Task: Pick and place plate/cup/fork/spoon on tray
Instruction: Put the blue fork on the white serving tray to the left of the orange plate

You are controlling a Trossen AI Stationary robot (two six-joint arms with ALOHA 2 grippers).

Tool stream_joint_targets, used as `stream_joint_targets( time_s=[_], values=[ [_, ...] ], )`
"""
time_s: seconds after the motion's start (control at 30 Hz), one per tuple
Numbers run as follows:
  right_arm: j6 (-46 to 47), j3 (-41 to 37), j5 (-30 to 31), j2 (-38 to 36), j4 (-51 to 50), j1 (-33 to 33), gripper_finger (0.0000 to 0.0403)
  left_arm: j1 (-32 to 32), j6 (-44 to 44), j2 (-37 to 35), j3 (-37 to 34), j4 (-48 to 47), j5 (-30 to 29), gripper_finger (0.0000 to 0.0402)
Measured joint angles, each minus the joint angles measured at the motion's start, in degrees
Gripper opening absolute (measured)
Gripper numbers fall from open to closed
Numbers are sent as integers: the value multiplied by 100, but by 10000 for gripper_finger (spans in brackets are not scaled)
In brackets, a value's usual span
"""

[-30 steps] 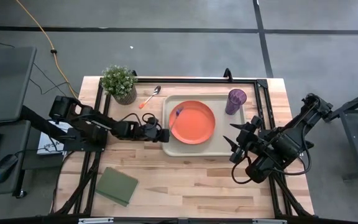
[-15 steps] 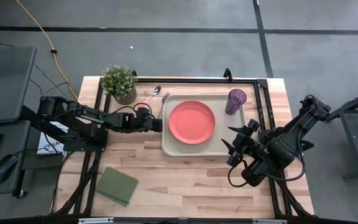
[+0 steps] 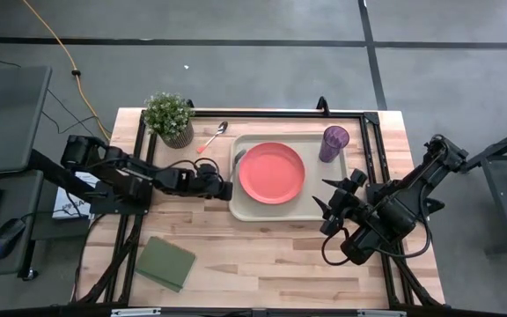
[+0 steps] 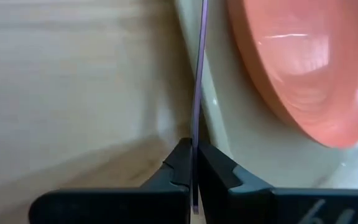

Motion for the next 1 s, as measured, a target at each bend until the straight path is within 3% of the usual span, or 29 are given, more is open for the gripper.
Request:
stream_joint_targets(
  time_s=[0.33, 0.6, 0.83, 1.0],
  values=[
    [0, 0, 4, 0, 1, 0, 236, -376, -199, -4, 237, 231, -105, 0],
    [2, 0, 4, 0, 3, 0, 236, -443, 360, 443, 796, 205, -124, 0],
    [5, 0, -44, 0, -8, 0, 236, -304, 2089, 20, 1282, -242, -42, 0],
    [5, 0, -38, 0, -22, -1, 236, -269, 4758, -625, 1756, -1996, -148, 0]
  ],
)
